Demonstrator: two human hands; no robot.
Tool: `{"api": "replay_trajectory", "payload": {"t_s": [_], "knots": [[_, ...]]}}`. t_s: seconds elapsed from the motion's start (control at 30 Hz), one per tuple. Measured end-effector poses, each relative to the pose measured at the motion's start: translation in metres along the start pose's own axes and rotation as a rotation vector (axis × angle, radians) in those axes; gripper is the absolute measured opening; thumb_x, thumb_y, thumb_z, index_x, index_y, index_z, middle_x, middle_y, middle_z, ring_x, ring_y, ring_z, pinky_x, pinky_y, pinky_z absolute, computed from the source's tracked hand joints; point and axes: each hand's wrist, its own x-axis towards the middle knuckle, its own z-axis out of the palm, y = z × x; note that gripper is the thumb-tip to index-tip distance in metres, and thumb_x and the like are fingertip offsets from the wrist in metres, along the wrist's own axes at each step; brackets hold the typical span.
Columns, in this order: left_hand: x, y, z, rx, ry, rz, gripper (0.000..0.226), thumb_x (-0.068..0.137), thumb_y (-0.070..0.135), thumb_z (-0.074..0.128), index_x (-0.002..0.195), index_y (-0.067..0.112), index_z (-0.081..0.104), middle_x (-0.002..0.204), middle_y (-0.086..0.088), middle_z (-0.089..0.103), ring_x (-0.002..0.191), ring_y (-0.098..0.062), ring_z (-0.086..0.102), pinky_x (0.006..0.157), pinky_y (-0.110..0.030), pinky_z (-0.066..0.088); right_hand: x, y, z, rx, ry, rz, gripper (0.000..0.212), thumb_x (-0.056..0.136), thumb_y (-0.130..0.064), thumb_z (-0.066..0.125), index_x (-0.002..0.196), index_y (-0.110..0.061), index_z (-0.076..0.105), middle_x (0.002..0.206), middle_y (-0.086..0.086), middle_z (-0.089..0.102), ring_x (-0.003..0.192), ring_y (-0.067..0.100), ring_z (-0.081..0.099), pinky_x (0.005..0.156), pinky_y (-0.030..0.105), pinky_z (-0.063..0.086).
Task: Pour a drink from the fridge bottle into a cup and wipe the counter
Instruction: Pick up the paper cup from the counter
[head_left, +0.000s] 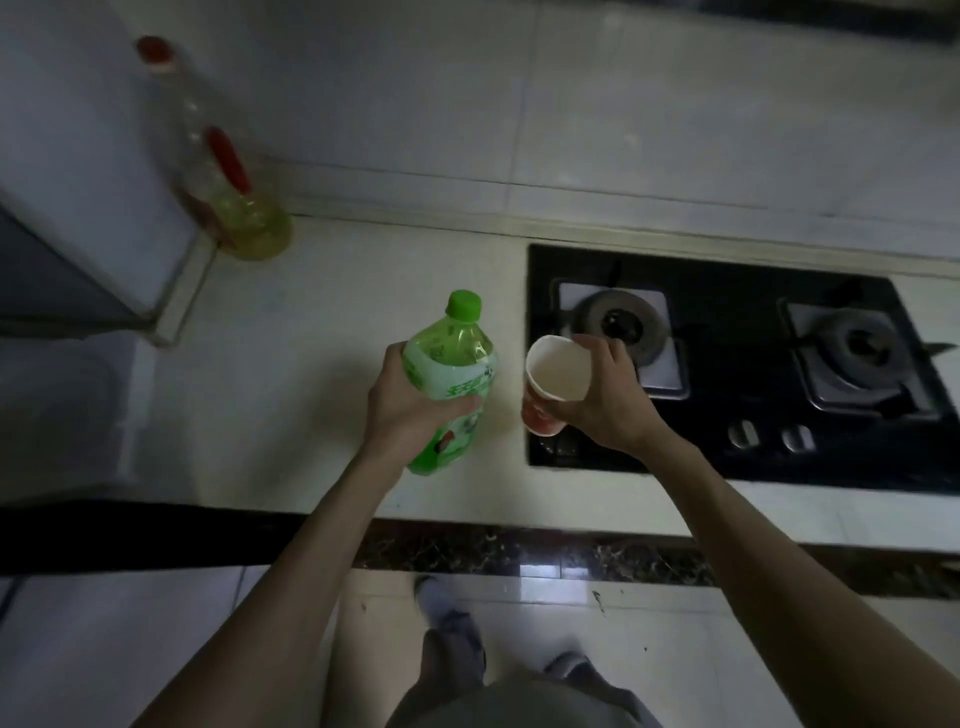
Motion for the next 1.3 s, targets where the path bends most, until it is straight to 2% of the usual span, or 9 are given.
{"api": "replay_trajectory", "payload": {"t_s": [0.3,0.47,0.6,0.7,0.8,0.93,1.1,1.2,1.3], "knots": [[-0.079,0.046,0.145,0.072,-0.220,0.142,0.078,0.053,0.019,0.095,0.117,0.029,0.052,0.110,0.009,0.066,0.100,-0.013,0.065,0.084,-0.032,0.055,-0.107,0.119,-0.079,0.123,0.180,0.153,0.095,0.066,-0.040,0.085,0.142,-0.016,0.034,0.132,0.010,0.039,0.120,0.029,0.043,0.100,0.041,0.042],[-0.138,0.070,0.229,0.062,-0.306,0.219,0.076,0.056,0.018,0.095,0.118,0.029,0.051,0.105,0.016,0.063,0.096,-0.004,0.061,0.076,-0.018,0.048,-0.180,0.194,-0.135,0.250,0.297,0.264,0.094,0.068,-0.032,0.085,0.143,-0.012,0.032,0.140,0.004,0.039,0.121,0.015,0.044,0.093,0.022,0.036],[-0.181,0.089,0.295,0.061,-0.412,0.280,0.072,0.057,0.015,0.095,0.113,0.028,0.051,0.100,0.019,0.062,0.091,0.004,0.060,0.077,-0.018,0.048,-0.243,0.251,-0.178,0.282,0.405,0.379,0.091,0.068,-0.033,0.085,0.141,-0.013,0.034,0.136,0.005,0.042,0.118,0.015,0.046,0.090,0.025,0.040],[-0.209,0.099,0.343,0.063,-0.492,0.299,0.078,0.051,0.019,0.096,0.117,0.023,0.055,0.107,0.010,0.067,0.097,-0.006,0.065,0.083,-0.026,0.054,-0.290,0.285,-0.202,0.286,0.493,0.487,0.091,0.067,-0.039,0.083,0.140,-0.015,0.035,0.134,0.004,0.041,0.117,0.015,0.045,0.096,0.031,0.044],[-0.233,0.108,0.387,0.079,-0.575,0.331,0.085,0.045,0.028,0.096,0.119,0.024,0.055,0.110,0.007,0.067,0.100,-0.011,0.067,0.089,-0.036,0.057,-0.328,0.312,-0.220,0.301,0.587,0.564,0.088,0.067,-0.035,0.083,0.139,-0.013,0.037,0.130,0.001,0.040,0.120,0.019,0.044,0.098,0.035,0.045],[-0.260,0.120,0.436,0.112,-0.705,0.383,0.077,0.054,0.017,0.096,0.119,0.020,0.054,0.104,0.011,0.065,0.095,-0.006,0.064,0.077,-0.016,0.053,-0.364,0.342,-0.235,0.296,0.691,0.643,0.082,0.068,-0.027,0.084,0.137,-0.014,0.040,0.124,-0.002,0.041,0.118,0.019,0.044,0.090,0.029,0.041],[-0.273,0.126,0.495,0.134,-0.822,0.382,0.087,0.041,0.037,0.094,0.118,0.029,0.054,0.110,0.009,0.067,0.101,-0.011,0.067,0.090,-0.040,0.057,-0.387,0.378,-0.251,0.267,0.780,0.751,0.086,0.068,-0.029,0.084,0.139,-0.016,0.037,0.133,0.005,0.042,0.119,0.019,0.044,0.092,0.030,0.042],[-0.276,0.125,0.532,0.129,-0.860,0.339,0.088,0.038,0.038,0.095,0.115,0.033,0.055,0.109,0.006,0.069,0.100,-0.016,0.069,0.088,-0.046,0.058,-0.386,0.401,-0.264,0.273,0.793,0.778,0.086,0.069,-0.030,0.084,0.139,-0.017,0.036,0.134,0.004,0.042,0.121,0.021,0.044,0.099,0.038,0.045],[-0.272,0.124,0.569,0.138,-0.888,0.303,0.087,0.038,0.035,0.096,0.115,0.036,0.055,0.108,0.005,0.069,0.100,-0.018,0.069,0.086,-0.049,0.059,-0.375,0.428,-0.283,0.256,0.784,0.797,0.087,0.069,-0.030,0.083,0.140,-0.017,0.035,0.136,0.005,0.042,0.123,0.022,0.043,0.098,0.036,0.044]]}}
